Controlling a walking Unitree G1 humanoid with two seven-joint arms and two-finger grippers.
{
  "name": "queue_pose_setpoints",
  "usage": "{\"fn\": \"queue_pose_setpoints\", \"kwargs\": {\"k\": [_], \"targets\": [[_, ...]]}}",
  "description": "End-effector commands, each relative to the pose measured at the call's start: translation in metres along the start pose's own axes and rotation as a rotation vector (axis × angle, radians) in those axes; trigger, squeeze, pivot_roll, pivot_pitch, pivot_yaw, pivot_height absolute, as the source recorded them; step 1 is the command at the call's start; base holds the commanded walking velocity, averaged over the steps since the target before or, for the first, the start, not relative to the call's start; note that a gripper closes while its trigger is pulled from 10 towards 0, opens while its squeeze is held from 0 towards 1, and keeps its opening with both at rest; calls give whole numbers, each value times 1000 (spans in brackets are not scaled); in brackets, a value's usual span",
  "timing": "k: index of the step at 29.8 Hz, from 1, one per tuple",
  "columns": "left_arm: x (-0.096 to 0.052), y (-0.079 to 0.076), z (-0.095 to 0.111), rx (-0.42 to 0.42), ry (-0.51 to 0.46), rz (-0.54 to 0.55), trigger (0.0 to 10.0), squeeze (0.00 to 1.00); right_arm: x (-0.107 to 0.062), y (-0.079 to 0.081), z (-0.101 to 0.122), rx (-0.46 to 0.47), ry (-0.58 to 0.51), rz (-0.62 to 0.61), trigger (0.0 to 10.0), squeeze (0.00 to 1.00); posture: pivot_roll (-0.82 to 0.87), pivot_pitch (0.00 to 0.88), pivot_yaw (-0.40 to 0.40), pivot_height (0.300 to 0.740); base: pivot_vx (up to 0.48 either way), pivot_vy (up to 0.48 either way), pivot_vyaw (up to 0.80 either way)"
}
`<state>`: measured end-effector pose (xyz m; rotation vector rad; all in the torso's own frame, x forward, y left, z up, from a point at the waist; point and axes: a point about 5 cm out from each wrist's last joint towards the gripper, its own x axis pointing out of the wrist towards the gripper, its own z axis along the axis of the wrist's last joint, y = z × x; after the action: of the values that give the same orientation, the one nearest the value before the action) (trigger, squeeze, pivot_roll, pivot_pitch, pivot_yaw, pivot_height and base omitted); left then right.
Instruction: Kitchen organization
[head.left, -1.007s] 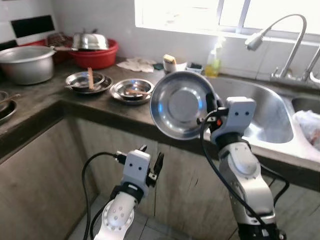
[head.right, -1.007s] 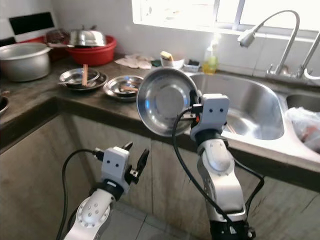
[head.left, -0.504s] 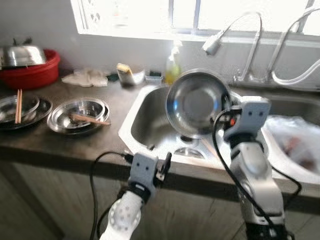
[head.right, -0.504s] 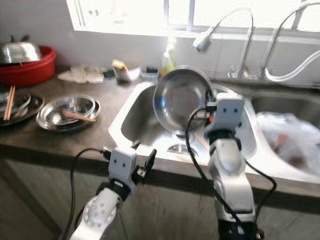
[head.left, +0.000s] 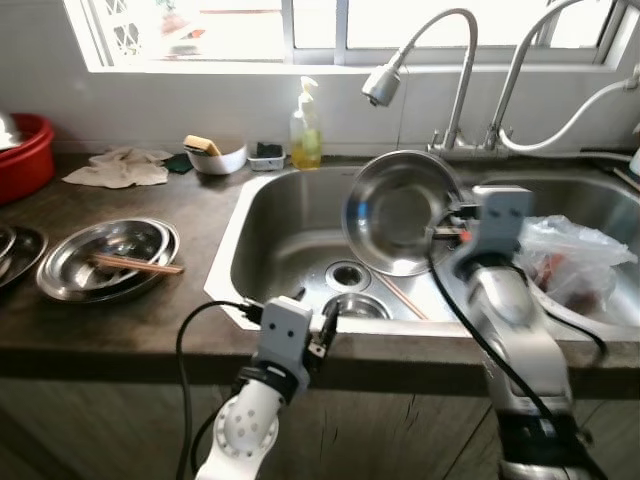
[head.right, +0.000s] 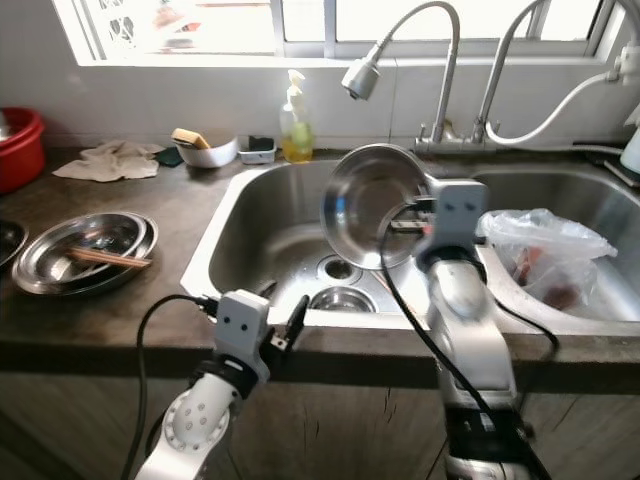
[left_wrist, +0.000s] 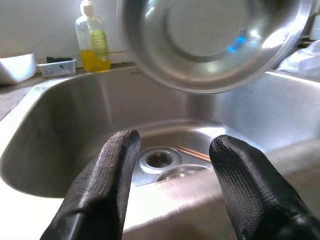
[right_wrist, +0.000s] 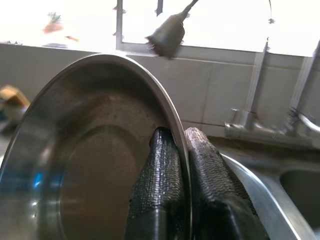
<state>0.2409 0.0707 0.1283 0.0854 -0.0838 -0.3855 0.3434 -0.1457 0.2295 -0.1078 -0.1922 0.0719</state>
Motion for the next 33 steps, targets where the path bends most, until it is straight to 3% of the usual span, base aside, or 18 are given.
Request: {"fn": "queue_pose_setpoints", "kwargs": {"k": [1,3,9,13,20,26,27,33], "targets": [[-1,-2,1,-1,8,-4,10000,0,10,-13,-9,-33,86,-25,10000,0,2,0,-68,740,0,0,0],[-1,-2,1,-1,8,-4,10000,0,10,-13,-9,-33,86,-25,10000,0,2,0,-68,740,0,0,0],[-4,0,3,3,-2,13,10000,0,36,-22,-18,-77,254,9,10000,0,8,0,-81,740,0,0,0],[-4,1,5,3,-8,18,10000,0,40,-21,-20,-90,281,27,10000,0,8,0,-82,740,0,0,0],[-5,12,9,36,-20,60,10000,0,45,-11,-48,-88,473,153,10000,0,17,9,-83,740,0,0,0],[-7,12,9,42,-12,57,10000,0,44,-12,-57,-87,531,165,10000,0,20,18,-82,740,0,0,0],[-7,12,9,42,-10,56,10000,0,44,-13,-58,-81,535,159,10000,1000,21,21,-81,740,0,0,0],[-9,11,9,41,-3,55,10000,0,45,-14,-59,-73,528,158,10000,1000,24,33,-79,740,0,0,0]]}}
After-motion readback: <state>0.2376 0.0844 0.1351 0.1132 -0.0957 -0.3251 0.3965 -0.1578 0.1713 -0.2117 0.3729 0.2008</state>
